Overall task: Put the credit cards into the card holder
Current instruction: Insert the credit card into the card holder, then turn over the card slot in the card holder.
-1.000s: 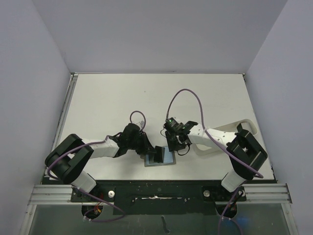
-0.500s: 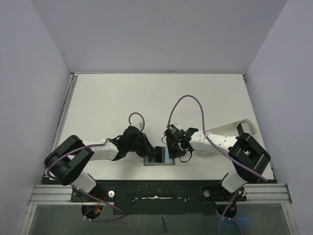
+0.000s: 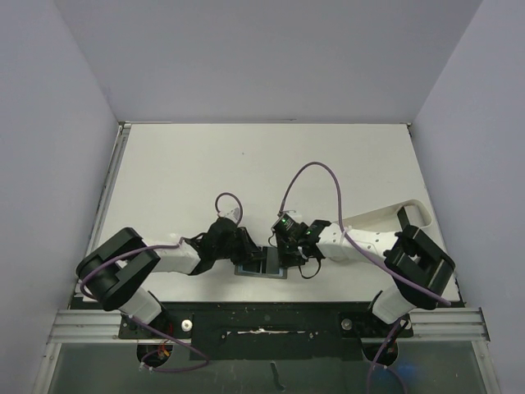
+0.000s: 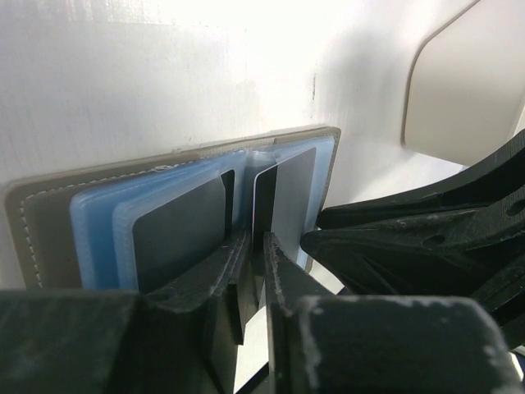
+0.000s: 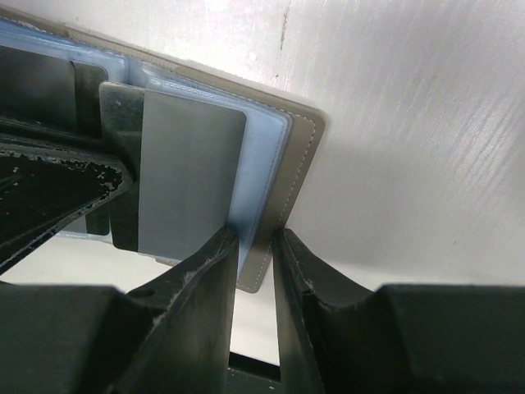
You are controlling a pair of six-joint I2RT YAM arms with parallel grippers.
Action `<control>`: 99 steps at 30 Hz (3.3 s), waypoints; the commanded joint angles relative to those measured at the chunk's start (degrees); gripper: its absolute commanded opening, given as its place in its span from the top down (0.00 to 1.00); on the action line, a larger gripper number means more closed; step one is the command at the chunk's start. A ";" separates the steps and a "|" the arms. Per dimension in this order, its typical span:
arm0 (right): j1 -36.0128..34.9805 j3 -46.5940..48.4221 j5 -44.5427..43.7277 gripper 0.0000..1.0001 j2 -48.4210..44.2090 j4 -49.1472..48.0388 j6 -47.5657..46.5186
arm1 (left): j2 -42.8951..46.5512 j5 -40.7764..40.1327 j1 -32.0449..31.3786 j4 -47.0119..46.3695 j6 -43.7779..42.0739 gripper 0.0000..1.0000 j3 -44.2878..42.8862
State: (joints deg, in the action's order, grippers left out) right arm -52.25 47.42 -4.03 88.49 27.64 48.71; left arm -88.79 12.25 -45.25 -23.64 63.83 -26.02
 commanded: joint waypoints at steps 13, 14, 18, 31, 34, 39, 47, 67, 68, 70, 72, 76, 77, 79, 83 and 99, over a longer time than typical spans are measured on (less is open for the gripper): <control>-0.60 -0.41 -2.92 0.80 -2.80 -3.40 0.93 | 2.83 0.04 -0.84 -3.28 -2.00 0.83 -0.43; -0.58 -0.40 -3.06 0.80 -2.72 -3.60 0.80 | 2.22 0.50 -0.88 -3.95 -1.86 0.82 -0.48; -0.23 -0.40 -3.21 0.81 -2.38 -4.37 0.30 | -0.01 1.08 -1.69 -4.20 -2.24 0.80 -2.09; 0.23 1.15 -4.09 0.81 -5.92 -1.80 -0.10 | 6.65 -5.28 -2.20 6.48 -5.82 0.69 -4.74; 0.26 1.44 -4.23 0.80 -6.32 -1.76 -0.11 | 7.96 -5.57 -2.21 6.60 -5.33 0.68 -4.36; 0.22 1.64 -3.79 0.80 -5.68 -1.97 -0.06 | 8.62 -5.77 -2.20 6.91 -5.37 0.68 -4.04; 1.14 -0.05 -5.11 0.81 -6.34 -2.18 0.51 | 6.11 -5.03 -2.20 6.25 -5.45 0.68 -3.92; 1.80 -4.16 -3.28 0.86 -3.18 -6.76 0.91 | -1.13 -2.45 -2.28 1.69 -5.11 0.68 -5.25; 1.80 -4.13 -3.20 0.86 -3.10 -6.87 0.93 | -1.31 -2.14 -2.29 1.27 -4.86 0.68 -5.28; 1.82 -4.26 -3.01 0.86 -3.14 -7.19 0.95 | -1.53 -1.56 -2.29 -0.03 -4.27 0.68 -5.20; 1.75 -4.33 -2.85 0.86 -3.04 -7.41 1.03 | -1.44 -1.02 -2.38 -1.50 -3.51 0.68 -5.03; 1.80 -4.59 -2.99 0.86 -3.12 -7.76 1.10 | -0.21 -0.36 -2.71 -2.51 -2.55 0.68 -5.22; 1.80 -4.66 -3.07 0.86 -3.20 -7.77 1.05 | 0.37 -0.42 -2.73 -2.20 -2.43 0.68 -5.26; 1.88 -4.75 -3.25 0.86 -3.37 -7.77 0.99 | 2.15 -0.91 -2.73 -0.70 -2.51 0.68 -5.33; 1.81 -4.96 -3.31 0.86 -3.61 -7.70 0.74 | 6.57 -3.00 -2.28 6.69 -4.65 0.67 -6.28; 1.81 -4.04 -3.09 0.86 -2.96 -7.69 0.55 | 15.55 -9.32 1.13 23.42 -10.81 0.52 -5.35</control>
State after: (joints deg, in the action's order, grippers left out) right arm -50.63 42.85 -6.81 85.08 21.56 48.93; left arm -74.48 4.29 -44.73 -1.85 54.83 -31.42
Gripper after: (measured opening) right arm 0.141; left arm 0.452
